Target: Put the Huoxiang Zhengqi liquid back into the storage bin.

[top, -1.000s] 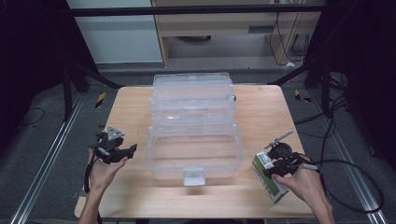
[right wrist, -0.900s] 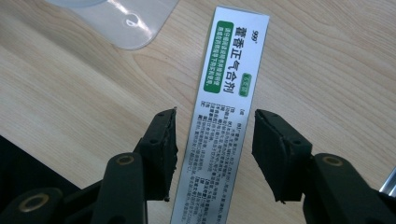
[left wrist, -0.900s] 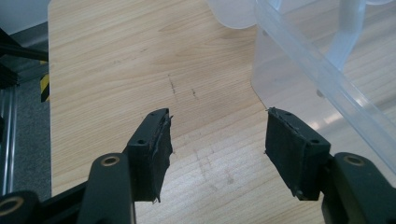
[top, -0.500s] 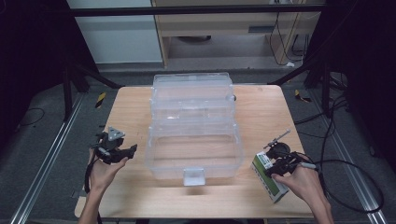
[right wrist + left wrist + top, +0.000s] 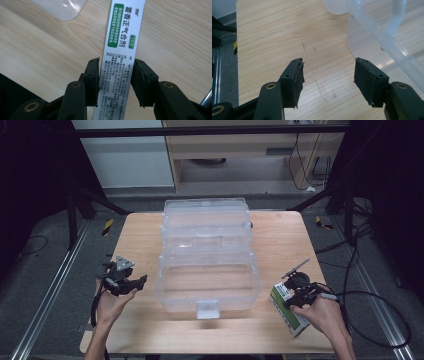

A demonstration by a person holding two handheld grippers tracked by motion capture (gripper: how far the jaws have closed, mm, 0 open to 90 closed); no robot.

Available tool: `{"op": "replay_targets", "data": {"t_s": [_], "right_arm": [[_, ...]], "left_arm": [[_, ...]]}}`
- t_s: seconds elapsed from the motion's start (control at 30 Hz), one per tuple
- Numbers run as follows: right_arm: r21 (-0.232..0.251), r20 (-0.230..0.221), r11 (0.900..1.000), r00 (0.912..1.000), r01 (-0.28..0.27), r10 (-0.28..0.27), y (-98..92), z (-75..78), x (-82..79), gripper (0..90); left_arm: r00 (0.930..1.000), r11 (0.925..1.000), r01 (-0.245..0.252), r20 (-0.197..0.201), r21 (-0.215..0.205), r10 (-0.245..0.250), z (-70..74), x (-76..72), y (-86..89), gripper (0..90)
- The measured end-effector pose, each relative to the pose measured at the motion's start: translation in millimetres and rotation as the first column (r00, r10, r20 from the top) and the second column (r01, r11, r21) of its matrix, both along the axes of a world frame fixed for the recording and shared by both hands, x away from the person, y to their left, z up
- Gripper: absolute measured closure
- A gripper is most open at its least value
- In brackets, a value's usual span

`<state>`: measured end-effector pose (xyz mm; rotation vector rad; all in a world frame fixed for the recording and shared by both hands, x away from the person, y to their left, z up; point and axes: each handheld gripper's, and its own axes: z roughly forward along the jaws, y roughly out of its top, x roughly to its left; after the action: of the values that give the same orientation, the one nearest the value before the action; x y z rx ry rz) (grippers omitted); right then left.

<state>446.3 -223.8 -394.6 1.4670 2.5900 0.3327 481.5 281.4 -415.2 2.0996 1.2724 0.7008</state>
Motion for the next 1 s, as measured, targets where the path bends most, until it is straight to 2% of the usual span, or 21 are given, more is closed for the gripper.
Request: {"op": "replay_targets", "data": {"t_s": [0.4, 0.67, 1.0], "right_arm": [[-0.001, -0.016, 1.0, 0.9998, 0.015, -0.015, -2.1, 0.8, 1.6, 63.3], [-0.001, -0.028, 1.0, 0.9996, 0.005, -0.005, -3.6, 1.4, 4.1, 63.5], [-0.011, -0.019, 1.0, 0.9998, 0.004, -0.004, -5.1, 1.7, 5.2, 63.7]], "left_arm": [[1.0, 1.0, 0.0, -0.001, 0.001, 0.0, 0.0, 0.0, -0.3, 40.1], [1.0, 1.0, 0.005, -0.003, 0.004, -0.004, -0.5, 0.2, -1.2, 40.0], [1.0, 1.0, 0.005, -0.003, 0.004, -0.005, -0.8, 0.4, -1.1, 39.9]]}}
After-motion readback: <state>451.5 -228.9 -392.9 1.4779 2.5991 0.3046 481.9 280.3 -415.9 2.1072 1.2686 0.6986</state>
